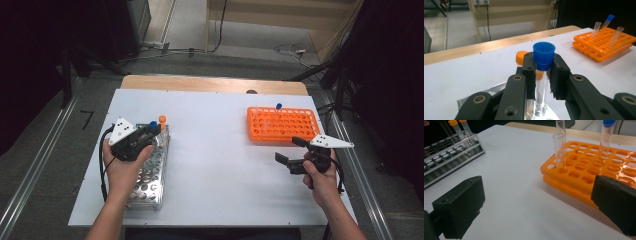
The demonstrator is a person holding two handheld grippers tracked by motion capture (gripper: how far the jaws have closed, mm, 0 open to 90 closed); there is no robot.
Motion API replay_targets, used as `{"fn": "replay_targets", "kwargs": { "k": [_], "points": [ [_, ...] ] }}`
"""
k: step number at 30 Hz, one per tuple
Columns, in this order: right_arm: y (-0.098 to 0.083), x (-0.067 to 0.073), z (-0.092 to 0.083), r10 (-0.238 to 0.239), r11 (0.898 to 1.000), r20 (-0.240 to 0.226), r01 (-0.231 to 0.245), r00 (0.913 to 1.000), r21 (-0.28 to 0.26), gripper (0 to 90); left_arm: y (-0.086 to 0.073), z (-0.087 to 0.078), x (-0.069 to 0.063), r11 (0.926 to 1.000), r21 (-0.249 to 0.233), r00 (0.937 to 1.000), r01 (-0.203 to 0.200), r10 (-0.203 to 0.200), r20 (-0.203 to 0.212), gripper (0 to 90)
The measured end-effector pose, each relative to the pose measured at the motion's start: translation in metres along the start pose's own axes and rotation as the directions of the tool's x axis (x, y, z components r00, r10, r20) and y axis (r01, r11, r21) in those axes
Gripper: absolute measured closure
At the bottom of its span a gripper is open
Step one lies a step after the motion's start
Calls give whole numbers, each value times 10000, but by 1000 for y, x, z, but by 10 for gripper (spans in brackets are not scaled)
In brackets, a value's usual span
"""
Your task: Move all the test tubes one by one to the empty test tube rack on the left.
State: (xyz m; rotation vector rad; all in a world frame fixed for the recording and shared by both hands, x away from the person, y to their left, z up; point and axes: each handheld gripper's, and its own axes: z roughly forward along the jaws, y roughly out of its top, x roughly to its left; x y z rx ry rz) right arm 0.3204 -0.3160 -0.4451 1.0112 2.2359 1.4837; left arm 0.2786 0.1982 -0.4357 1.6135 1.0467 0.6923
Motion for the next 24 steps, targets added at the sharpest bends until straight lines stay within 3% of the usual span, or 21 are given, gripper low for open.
{"fn": "replay_targets", "kwargs": {
  "k": [6,13,18,24],
  "points": [
    [-1,-1,1,-8,10000,1,8,10000,11,0,-1,2,-4,9975,701,9999,-15,23,-104,761],
    [-1,-2,1,28,10000,27,-28,10000,43,0,-1,4,-6,9935,1140,10000,36,-37,3,719],
    [-1,-3,1,23,10000,51,-24,10000,30,0,1,2,-7,9942,1051,9996,247,-261,118,633],
    [-1,-4,0,45,10000,128,-44,9999,-51,0,6,-5,-7,9965,495,9965,672,-695,456,404]
  ]
}}
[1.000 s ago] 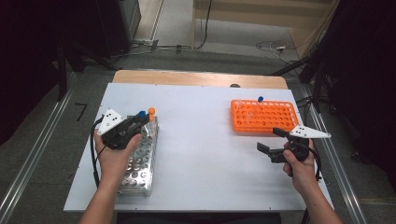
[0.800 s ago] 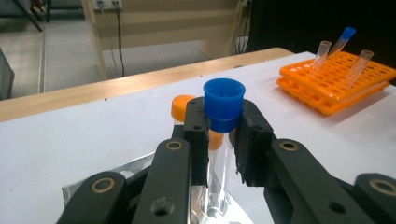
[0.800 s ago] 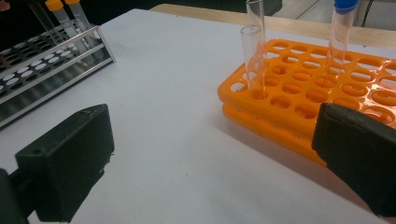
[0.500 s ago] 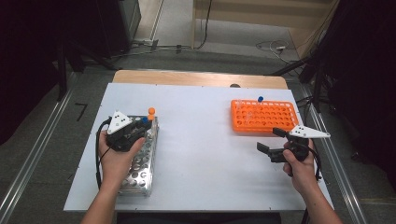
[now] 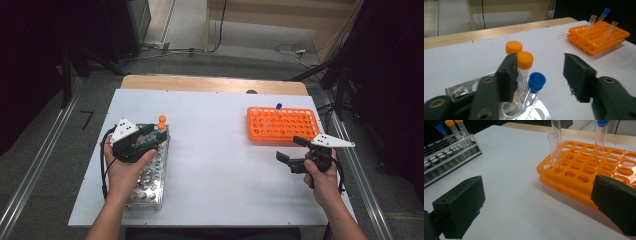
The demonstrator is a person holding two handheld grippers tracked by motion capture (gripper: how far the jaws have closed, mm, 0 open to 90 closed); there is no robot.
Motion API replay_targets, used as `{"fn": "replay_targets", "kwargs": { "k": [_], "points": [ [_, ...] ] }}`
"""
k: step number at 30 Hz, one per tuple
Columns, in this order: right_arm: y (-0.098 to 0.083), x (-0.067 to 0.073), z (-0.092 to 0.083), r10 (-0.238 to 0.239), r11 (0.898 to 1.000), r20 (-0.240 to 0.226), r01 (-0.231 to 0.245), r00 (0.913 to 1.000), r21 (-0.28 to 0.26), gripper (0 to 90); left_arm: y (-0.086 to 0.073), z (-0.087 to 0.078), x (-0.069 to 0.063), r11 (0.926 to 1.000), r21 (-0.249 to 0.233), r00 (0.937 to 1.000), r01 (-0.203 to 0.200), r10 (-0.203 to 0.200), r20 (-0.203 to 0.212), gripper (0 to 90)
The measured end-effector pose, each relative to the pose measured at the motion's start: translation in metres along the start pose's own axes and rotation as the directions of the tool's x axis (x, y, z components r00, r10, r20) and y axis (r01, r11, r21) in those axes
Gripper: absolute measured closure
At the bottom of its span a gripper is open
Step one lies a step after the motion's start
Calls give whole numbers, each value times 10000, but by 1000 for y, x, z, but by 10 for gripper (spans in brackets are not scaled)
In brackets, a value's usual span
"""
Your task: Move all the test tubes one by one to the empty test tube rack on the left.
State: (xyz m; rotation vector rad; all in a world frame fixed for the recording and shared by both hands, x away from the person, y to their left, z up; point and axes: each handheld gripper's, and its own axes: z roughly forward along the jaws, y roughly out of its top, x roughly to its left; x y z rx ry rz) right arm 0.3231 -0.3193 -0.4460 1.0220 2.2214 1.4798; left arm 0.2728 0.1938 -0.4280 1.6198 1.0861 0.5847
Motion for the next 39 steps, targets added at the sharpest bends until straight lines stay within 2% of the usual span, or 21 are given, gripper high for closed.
{"fn": "replay_targets", "kwargs": {
  "k": [5,10,11,18,25,33,36,39],
  "points": [
    [1,-2,0,69,10000,162,-69,9998,-7,0,3,-4,-3,9992,-245,9979,330,-316,567,200],
    [7,-4,2,155,9998,303,-151,9994,-109,0,4,-4,-11,9994,-269,9958,203,-178,901,41],
    [8,-4,3,179,9998,357,-174,9992,-127,0,4,-4,-12,9994,-281,9940,206,-174,1083,16],
    [16,-14,11,596,9980,683,-581,9959,-243,27,4,-3,-22,9997,-241,9870,103,-63,1604,0],
    [24,-31,25,722,9974,1215,-719,9900,-69,56,5,-2,-28,9997,-230,9851,3,37,1718,0],
    [33,-48,48,780,9963,1934,-836,9780,209,176,5,0,-33,9998,-163,9833,-80,109,1819,0],
    [36,-53,58,943,9943,2091,-1024,9733,282,236,4,1,-34,9998,-130,9825,-123,145,1856,0],
    [39,-57,67,914,9941,2229,-1020,9705,368,290,4,1,-34,9999,-129,9823,-110,132,1867,0]
  ]
}}
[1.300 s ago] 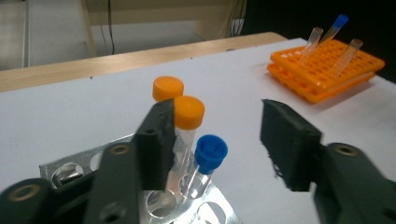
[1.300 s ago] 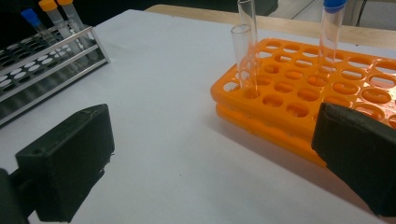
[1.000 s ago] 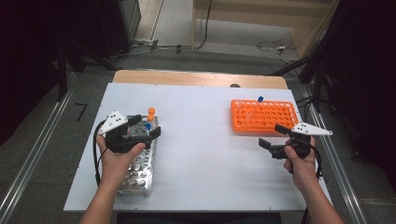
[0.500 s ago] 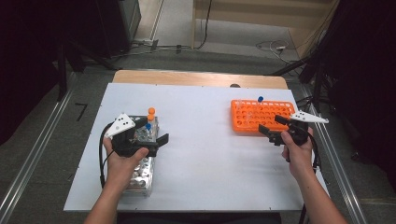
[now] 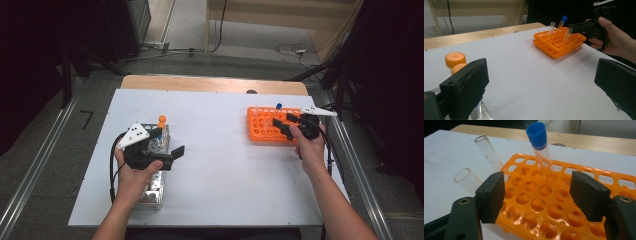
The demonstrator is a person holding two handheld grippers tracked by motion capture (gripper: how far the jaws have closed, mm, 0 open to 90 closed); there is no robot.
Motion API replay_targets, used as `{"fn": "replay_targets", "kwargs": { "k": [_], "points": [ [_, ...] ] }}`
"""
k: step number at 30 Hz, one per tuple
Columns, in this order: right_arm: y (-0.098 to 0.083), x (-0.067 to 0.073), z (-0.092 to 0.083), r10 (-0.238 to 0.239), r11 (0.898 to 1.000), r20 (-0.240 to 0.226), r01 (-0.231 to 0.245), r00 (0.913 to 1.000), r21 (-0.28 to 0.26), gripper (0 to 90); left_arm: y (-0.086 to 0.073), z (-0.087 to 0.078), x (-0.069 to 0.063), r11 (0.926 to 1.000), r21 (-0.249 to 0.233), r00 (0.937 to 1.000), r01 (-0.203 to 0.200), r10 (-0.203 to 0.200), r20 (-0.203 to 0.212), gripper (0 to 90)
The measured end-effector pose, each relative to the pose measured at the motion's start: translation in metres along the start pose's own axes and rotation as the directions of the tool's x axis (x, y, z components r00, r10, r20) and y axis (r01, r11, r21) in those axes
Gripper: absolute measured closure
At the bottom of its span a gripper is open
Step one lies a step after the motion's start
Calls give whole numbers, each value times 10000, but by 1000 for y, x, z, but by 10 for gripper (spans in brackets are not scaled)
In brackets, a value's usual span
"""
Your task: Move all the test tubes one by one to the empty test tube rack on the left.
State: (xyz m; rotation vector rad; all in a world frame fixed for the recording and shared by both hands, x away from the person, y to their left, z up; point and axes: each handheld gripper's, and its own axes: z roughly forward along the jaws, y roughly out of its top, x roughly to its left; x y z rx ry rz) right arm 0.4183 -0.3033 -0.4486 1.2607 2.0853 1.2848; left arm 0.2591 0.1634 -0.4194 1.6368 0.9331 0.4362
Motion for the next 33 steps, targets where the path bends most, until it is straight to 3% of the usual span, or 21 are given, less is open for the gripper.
{"fn": "replay_targets", "kwargs": {
  "k": [4,9,18,26,33],
  "points": [
    [3,1,13,-45,9999,198,43,9998,120,361,0,-1,0,10000,8,10000,43,-43,-13,0],
    [6,0,27,-41,9998,805,27,9967,177,482,-1,-1,1,10000,29,10000,47,-47,1,0],
    [0,-1,44,-245,9993,793,222,9966,299,625,-2,2,0,9999,48,9999,103,-103,34,0],
    [3,2,48,-658,9976,1574,618,9853,307,742,-2,3,-1,9999,77,9999,116,-116,62,0],
    [6,0,41,-651,9975,1379,681,9883,-171,748,-2,3,-1,9999,88,9999,128,-129,54,0]
  ]
}}
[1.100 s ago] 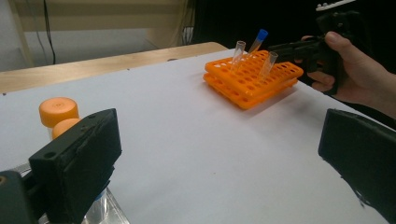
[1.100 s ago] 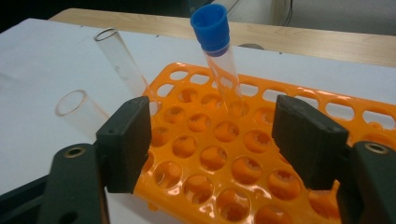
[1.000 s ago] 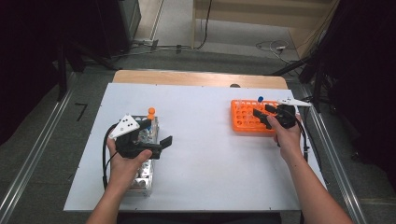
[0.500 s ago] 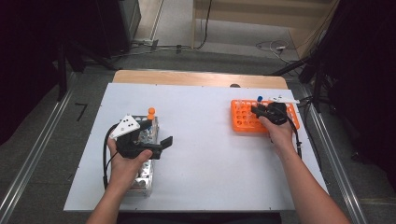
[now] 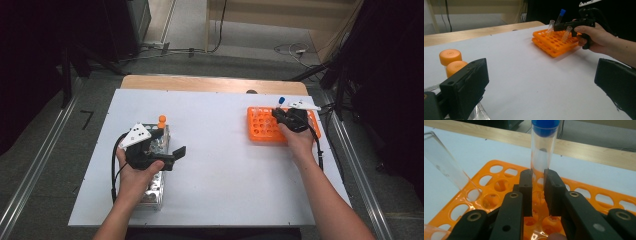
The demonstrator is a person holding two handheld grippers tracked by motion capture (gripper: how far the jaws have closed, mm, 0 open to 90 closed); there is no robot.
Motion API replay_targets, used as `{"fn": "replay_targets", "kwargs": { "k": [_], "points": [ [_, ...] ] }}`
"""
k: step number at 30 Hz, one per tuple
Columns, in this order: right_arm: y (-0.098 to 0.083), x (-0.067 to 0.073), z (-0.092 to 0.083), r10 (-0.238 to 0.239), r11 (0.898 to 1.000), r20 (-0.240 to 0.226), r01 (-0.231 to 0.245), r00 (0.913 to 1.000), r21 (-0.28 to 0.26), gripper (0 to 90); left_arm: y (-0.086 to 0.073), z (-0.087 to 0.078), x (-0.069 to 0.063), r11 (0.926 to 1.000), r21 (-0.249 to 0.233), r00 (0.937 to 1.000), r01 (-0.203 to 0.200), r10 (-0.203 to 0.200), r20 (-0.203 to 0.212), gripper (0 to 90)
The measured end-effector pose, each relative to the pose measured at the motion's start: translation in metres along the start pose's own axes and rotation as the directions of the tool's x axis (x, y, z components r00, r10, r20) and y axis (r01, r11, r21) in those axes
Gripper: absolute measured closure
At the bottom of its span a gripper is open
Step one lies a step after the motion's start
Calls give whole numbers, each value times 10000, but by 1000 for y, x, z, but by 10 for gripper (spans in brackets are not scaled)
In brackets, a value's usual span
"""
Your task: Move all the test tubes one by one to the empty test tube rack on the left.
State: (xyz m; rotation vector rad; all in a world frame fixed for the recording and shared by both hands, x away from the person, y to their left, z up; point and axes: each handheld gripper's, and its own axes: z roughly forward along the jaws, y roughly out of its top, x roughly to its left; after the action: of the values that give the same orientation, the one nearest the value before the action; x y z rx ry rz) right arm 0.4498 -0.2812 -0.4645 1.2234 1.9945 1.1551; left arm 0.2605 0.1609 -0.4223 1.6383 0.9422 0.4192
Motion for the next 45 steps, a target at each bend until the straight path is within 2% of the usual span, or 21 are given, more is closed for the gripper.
{"fn": "replay_targets", "kwargs": {
  "k": [10,18,28,35,37,45],
  "points": [
    [10,0,-23,9,9972,-279,-30,9996,-753,751,0,1,-2,10000,-3,10000,-72,72,45,0],
    [15,7,-50,-66,9949,-596,6,9982,-1009,751,1,1,-5,10000,-2,9999,-88,88,77,0],
    [8,18,-82,-154,9922,-1114,14,9937,-1249,751,2,4,-10,9998,57,9996,-213,212,201,0],
    [-3,31,-99,-150,9935,-1608,-34,9869,-1140,752,2,6,-13,9996,77,9992,-274,272,290,0],
    [-5,36,-103,-277,9937,-1768,78,9839,-1122,752,3,7,-15,9994,72,9990,-326,324,306,0],
    [-16,62,-111,-556,9938,-2601,282,9640,-1079,751,2,10,-21,9990,144,9981,-420,412,464,0]
  ]
}}
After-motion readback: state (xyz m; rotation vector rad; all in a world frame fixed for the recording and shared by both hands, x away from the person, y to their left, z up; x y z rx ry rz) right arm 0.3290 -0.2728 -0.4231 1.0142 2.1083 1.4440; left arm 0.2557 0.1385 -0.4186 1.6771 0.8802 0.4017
